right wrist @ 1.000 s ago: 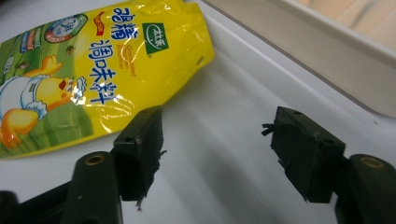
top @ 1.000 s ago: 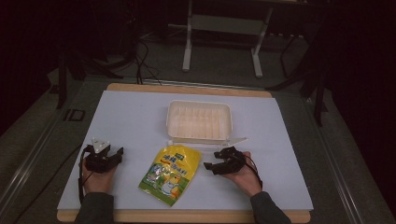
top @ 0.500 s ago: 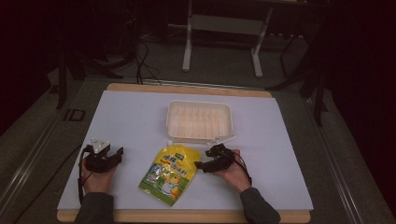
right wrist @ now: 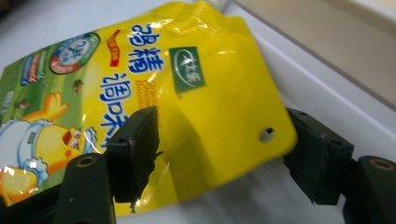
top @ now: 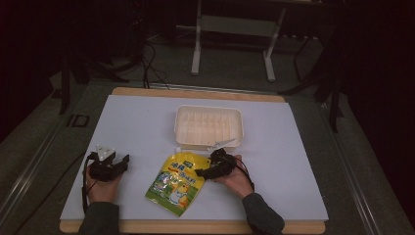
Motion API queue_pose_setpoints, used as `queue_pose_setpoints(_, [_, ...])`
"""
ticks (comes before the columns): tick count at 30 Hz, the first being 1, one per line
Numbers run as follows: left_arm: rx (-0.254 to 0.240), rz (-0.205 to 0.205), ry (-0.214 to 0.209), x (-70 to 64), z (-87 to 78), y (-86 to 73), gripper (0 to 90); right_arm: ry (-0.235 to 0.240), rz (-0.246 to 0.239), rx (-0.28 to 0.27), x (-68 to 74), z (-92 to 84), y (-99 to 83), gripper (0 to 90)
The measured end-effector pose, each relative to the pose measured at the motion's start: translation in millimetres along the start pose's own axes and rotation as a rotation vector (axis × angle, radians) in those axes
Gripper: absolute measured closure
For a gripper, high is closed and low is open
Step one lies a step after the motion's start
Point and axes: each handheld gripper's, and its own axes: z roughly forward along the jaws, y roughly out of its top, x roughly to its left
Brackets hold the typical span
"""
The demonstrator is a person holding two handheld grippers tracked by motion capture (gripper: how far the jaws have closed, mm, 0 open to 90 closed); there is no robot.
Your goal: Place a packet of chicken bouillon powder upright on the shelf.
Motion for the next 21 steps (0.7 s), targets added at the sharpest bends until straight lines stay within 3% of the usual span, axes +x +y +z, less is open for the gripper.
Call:
queue_pose_setpoints(13, [-0.001,0.001,0.001,-0.5,0.4,0.0,45.1,0.093,0.006,0.043,6.2,15.1,11.0,45.6])
queue_pose_setpoints(15, [-0.001,0.0,0.001,-0.5,0.4,0.0,45.1,0.086,0.002,0.047,6.9,15.7,11.7,48.1])
queue_pose_setpoints(19, [0.0,0.0,0.0,-0.4,0.6,0.0,45.1,0.098,0.038,0.08,4.8,16.2,15.6,72.0])
queue_pose_setpoints(21, [0.0,-0.001,0.0,-0.3,0.6,0.0,45.1,0.09,0.03,0.078,5.0,14.2,16.4,82.3])
